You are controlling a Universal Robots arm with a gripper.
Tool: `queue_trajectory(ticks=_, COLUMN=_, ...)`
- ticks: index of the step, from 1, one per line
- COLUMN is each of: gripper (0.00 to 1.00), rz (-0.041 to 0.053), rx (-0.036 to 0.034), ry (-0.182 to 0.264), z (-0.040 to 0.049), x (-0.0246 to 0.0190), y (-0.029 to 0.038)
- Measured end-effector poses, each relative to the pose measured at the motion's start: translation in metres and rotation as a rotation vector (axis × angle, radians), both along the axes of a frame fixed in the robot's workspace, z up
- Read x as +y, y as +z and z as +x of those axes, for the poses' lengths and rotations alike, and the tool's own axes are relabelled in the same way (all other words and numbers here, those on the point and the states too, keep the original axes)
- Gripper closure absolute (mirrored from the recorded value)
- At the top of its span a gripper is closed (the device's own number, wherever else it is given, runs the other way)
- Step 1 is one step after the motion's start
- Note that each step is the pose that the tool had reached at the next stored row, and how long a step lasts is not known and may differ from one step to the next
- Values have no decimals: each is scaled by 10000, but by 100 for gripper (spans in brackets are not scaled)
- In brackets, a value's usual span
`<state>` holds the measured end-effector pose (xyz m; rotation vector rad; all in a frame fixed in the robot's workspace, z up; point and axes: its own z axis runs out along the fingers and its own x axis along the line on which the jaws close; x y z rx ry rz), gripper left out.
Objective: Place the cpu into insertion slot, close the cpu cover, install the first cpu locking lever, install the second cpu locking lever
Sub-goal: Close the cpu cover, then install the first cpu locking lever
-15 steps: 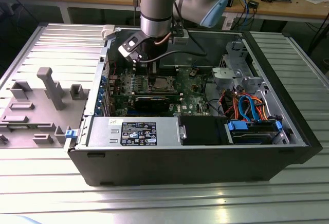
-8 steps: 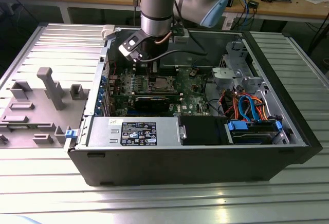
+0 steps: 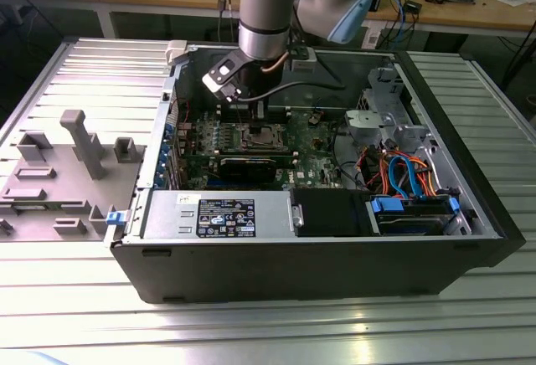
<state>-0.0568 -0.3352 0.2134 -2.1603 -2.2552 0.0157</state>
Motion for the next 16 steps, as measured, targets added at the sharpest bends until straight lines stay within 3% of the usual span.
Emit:
queue_trajectory(ticks=9, gripper=89, rz=1, rx=0, ry=5, z=103, x=0, y=-3)
queue_trajectory(ticks=16, gripper=89, rz=0, rx=0, ry=6, z=114, x=0, y=-3)
